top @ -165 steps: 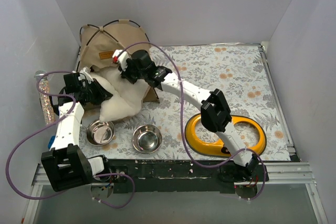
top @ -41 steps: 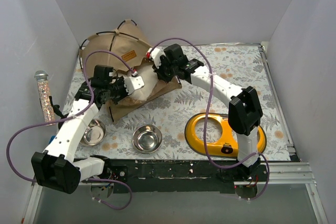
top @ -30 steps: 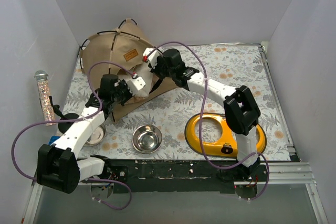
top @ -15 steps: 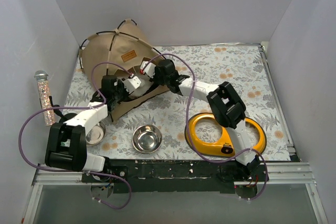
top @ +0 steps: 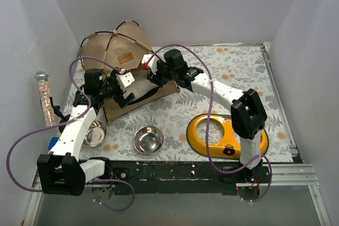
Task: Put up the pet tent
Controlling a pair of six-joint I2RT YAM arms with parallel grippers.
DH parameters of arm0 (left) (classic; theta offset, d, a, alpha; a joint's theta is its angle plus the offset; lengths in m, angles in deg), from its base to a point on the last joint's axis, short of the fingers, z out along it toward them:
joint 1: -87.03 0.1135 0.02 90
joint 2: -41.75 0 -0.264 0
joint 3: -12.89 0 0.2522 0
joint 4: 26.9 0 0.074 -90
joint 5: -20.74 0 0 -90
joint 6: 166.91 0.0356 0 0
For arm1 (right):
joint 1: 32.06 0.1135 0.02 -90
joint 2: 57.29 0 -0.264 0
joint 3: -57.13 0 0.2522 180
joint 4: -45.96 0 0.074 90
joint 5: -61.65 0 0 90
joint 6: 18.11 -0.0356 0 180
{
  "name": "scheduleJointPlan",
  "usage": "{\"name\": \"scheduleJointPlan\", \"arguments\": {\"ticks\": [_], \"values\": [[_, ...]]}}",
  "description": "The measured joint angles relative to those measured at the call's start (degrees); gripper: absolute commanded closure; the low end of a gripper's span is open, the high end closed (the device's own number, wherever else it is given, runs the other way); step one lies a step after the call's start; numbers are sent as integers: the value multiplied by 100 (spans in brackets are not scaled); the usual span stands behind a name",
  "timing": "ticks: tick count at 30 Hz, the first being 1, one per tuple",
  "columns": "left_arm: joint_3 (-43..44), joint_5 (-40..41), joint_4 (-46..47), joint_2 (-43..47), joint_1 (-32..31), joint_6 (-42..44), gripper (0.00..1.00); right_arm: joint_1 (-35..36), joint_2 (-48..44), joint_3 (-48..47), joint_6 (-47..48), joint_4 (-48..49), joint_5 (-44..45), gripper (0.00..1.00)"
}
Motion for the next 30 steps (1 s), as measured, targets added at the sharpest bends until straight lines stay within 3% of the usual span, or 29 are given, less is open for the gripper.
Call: {"name": "scheduleJointPlan", "arguments": {"ticks": [6, 14, 21, 25, 30], "values": [[260, -758, -361, 210, 31, -608, 10, -42, -15, -7, -153, -262, -525, 40], [1620, -1325, -820, 238, 216, -2059, 2, -254, -807, 382, -348, -997, -1355, 35], [1683, -1235, -2028, 610, 221, -2232, 2, -264, -1792, 1178, -310, -1945, -1580, 33], [1716, -824, -2962, 463, 227, -2081, 2, -101, -1670, 1309, -328, -2420, -1462, 32], [1563, -146, -3257, 520, 232, -2188, 2, 446, -1279, 1379, -645, -2391, -1036, 32]]}}
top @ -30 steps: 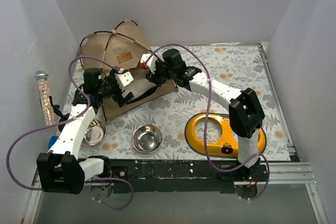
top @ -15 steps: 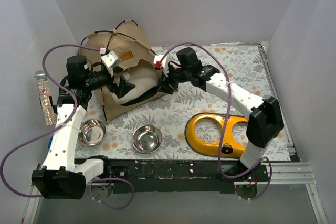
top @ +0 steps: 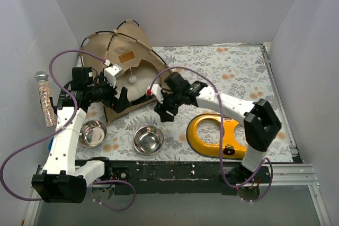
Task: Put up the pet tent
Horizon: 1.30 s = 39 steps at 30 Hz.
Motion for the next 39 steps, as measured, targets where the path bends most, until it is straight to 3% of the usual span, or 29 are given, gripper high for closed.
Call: {"name": "scheduleJointPlan", "arguments": {"ticks": [8, 12, 16, 17, 21, 27, 32, 39], "values": [[-59, 275, 151, 302, 37, -584, 2, 1255, 946, 98, -501, 378, 595, 36], [-59, 280, 168, 415, 74, -634, 2, 1309, 1241, 76, -612, 511, 909, 41], [-48, 278, 164, 483, 79, -636, 2, 1274, 1388, 61, -691, 562, 1281, 37], [-48, 278, 164, 490, 79, -636, 2, 1268, 1390, 61, -708, 562, 1340, 42], [-48, 275, 168, 531, 79, -651, 2, 1250, 1388, 48, -710, 590, 1342, 98], [-48, 219, 197, 529, 79, -647, 2, 1073, 1110, 35, -817, 424, 811, 99], [-48, -94, 249, 409, 79, -540, 2, -118, 476, 35, -393, -413, 433, 99], [26, -730, 575, -122, 28, -568, 2, -3604, -938, -199, 931, -2013, 236, 99]]}}
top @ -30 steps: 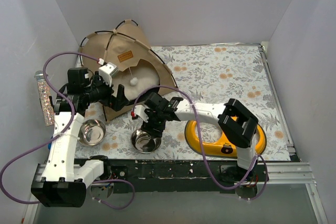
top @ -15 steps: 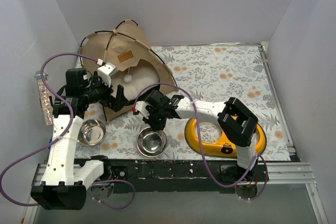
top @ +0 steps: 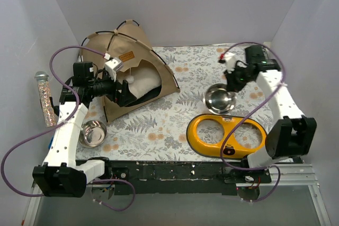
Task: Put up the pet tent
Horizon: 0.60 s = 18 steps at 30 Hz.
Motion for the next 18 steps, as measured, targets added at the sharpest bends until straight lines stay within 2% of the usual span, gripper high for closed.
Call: {"name": "scheduleJointPlan", "arguments": {"ticks": [4, 7, 9, 13, 15, 18], "values": [[28, -107, 275, -358, -243, -85, 2, -1655, -634, 105, 994, -1051, 31, 99], [28, -96, 389, -514, -566, -83, 2, -2555, -1012, 599, 1692, -1506, 181, 99], [28, -98, 391, -566, -719, -55, 2, -2837, -1137, 1019, 2015, -1714, 282, 99], [35, -87, 337, -595, -782, -2, 2, -2907, -1123, 1742, 2402, -1818, 363, 99], [57, -44, 278, -599, -782, 35, 2, -2905, -1084, 1919, 2496, -1823, 358, 84], [61, 81, 190, -597, -782, 68, 2, -2909, -1069, 2035, 2544, -1659, 404, 51]]}}
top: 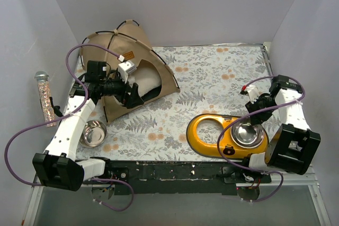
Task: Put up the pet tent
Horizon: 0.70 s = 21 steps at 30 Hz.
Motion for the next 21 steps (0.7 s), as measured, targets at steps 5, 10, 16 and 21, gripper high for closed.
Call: {"name": "scheduleJointPlan", "arguments": {"ticks": [5, 10, 16, 21], "values": [[111, 450, -584, -50, 0, 190, 2, 0, 0, 48, 44, 354, 177, 49], [192, 1209, -1257, -61, 2, 538, 2, 0, 57, -109, 52, 433, 251, 49], [72, 2275, -2256, -28, 380, 841, 2, 468, 125, -918, -177, 450, 254, 17], [-909, 3235, -2590, 341, 636, 946, 2, 1425, 205, -1401, -769, 496, -7, 16]]}}
